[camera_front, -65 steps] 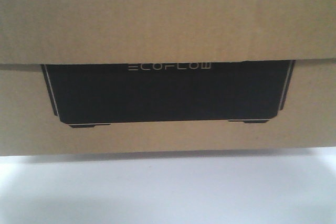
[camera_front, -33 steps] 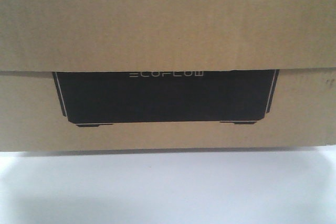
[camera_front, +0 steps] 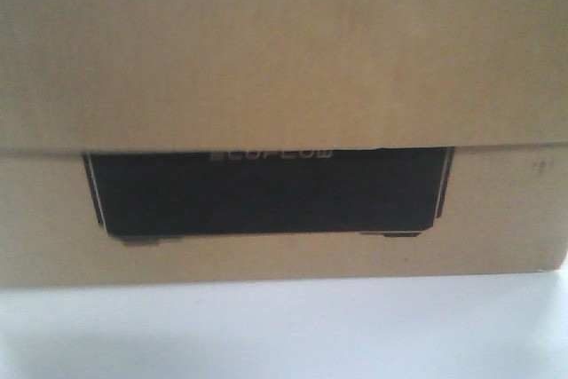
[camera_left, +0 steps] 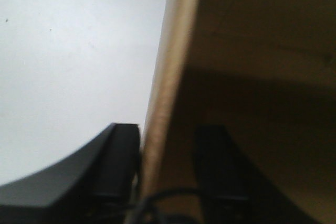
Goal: Grab box from left shelf to table start
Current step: 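Open both grippers and lift them off the box walls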
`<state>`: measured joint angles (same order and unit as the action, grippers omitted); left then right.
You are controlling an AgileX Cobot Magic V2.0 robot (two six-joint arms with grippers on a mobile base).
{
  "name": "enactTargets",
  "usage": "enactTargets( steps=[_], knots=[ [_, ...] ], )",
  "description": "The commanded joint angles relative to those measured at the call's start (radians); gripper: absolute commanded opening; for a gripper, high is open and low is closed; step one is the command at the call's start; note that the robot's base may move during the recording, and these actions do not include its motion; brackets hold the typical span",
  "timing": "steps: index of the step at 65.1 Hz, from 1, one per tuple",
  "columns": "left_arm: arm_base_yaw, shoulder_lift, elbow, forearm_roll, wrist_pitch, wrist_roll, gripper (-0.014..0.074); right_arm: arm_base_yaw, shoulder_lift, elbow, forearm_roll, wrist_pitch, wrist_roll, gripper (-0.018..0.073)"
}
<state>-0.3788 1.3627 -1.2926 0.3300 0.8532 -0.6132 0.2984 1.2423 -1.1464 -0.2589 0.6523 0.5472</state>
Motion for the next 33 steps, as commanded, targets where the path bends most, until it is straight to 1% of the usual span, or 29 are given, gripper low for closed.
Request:
enactTargets(
  steps=[1,5,9,13,18,20,21,23,27,28,29,30,31,33],
  knots=[
    [0.013,-0.032,-0.038,0.027,-0.068,-0.017,0.044,0.003,-0.031,-0.041,-0.009,-0.087,-0.007,0.0624],
    [0.013,-0.032,-0.038,0.043,-0.07,-0.017,0.0482,0.003,-0.032,-0.041,-0.009,-0.089,-0.007,0.0624],
    [0.013,-0.032,-0.038,0.072,-0.074,-0.017,0.0477,0.003,-0.037,-0.045,-0.009,-0.102,-0.007,0.0624],
    [0.013,-0.034,-0.046,0.107,-0.072,-0.017,0.0453,0.003,-0.046,-0.059,-0.009,-0.105,-0.007,0.0624],
    [0.013,-0.043,-0.084,0.122,-0.038,-0.017,0.0387,0.003,-0.066,-0.087,-0.02,-0.106,-0.008,0.0619],
    [0.013,-0.048,-0.104,0.122,-0.021,-0.017,0.0325,0.003,-0.077,-0.101,-0.031,-0.104,-0.008,0.0596],
    [0.013,-0.052,-0.112,0.122,-0.013,-0.017,0.0279,0.003,-0.082,-0.107,-0.034,-0.102,-0.008,0.058],
    [0.013,-0.059,-0.128,0.125,-0.007,-0.017,0.0206,0.003,-0.091,-0.117,-0.041,-0.097,-0.008,0.054],
    [0.013,-0.08,-0.154,0.125,-0.007,-0.017,0.0047,0.003,-0.115,-0.129,-0.062,-0.094,-0.008,0.0388],
    [0.013,-0.082,-0.156,0.125,-0.009,-0.017,0.0008,0.003,-0.118,-0.129,-0.064,-0.094,-0.008,0.0367],
    [0.013,-0.089,-0.161,0.125,-0.015,-0.017,-0.0049,0.003,-0.125,-0.129,-0.07,-0.096,-0.008,0.03],
    [0.013,-0.092,-0.163,0.125,-0.02,-0.017,-0.0085,0.003,-0.13,-0.129,-0.074,-0.096,-0.008,0.0256],
    [0.013,-0.096,-0.165,0.125,-0.027,-0.017,-0.0113,0.003,-0.136,-0.129,-0.077,-0.097,-0.008,0.0188],
    [0.013,-0.104,-0.165,0.135,-0.04,-0.017,-0.0102,0.003,-0.142,-0.129,-0.079,-0.097,-0.008,0.0101]
  ],
)
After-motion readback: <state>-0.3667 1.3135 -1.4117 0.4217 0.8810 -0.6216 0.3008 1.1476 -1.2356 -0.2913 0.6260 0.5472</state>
